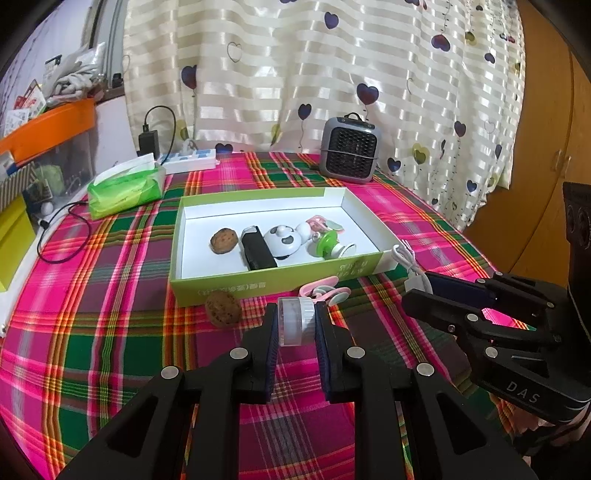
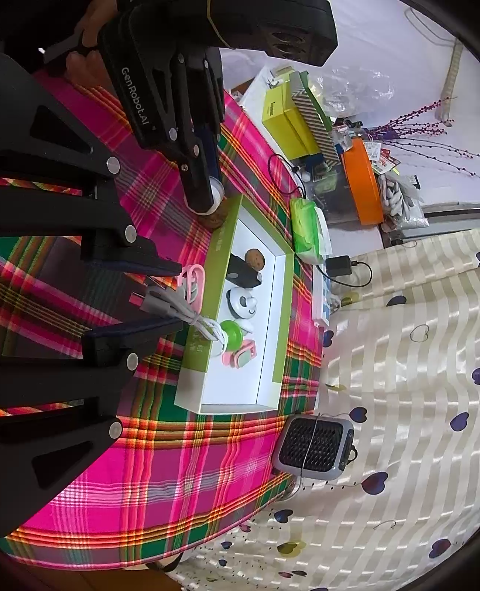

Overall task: Organize objects
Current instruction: 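Carry the white tape roll and white cable over the green box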

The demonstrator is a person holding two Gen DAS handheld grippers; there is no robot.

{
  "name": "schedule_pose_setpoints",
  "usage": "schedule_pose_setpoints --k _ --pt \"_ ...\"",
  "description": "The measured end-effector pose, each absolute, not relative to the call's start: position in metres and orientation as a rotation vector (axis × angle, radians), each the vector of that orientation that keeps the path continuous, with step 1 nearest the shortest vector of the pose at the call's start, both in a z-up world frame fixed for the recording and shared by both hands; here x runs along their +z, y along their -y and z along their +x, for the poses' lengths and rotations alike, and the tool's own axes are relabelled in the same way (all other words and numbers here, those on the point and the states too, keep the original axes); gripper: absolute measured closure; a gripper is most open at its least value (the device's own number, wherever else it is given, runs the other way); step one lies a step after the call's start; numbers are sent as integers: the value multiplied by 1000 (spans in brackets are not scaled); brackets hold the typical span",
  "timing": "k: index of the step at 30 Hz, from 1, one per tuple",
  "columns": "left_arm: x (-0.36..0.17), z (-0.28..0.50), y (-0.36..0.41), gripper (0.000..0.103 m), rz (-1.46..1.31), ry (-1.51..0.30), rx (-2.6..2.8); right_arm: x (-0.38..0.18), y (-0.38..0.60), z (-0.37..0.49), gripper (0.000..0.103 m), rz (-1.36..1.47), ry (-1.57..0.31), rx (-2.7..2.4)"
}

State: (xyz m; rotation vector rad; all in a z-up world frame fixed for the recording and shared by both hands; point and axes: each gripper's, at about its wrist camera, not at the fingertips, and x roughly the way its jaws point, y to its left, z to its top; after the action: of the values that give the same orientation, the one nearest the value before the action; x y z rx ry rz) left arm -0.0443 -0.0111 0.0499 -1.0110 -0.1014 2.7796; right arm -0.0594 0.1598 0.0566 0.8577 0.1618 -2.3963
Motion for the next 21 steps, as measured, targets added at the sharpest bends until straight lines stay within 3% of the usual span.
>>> schedule_pose_setpoints --k 21 --pt "56 -58 10 86 -1013 91 2779 60 -150 -71 79 843 -177 -2380"
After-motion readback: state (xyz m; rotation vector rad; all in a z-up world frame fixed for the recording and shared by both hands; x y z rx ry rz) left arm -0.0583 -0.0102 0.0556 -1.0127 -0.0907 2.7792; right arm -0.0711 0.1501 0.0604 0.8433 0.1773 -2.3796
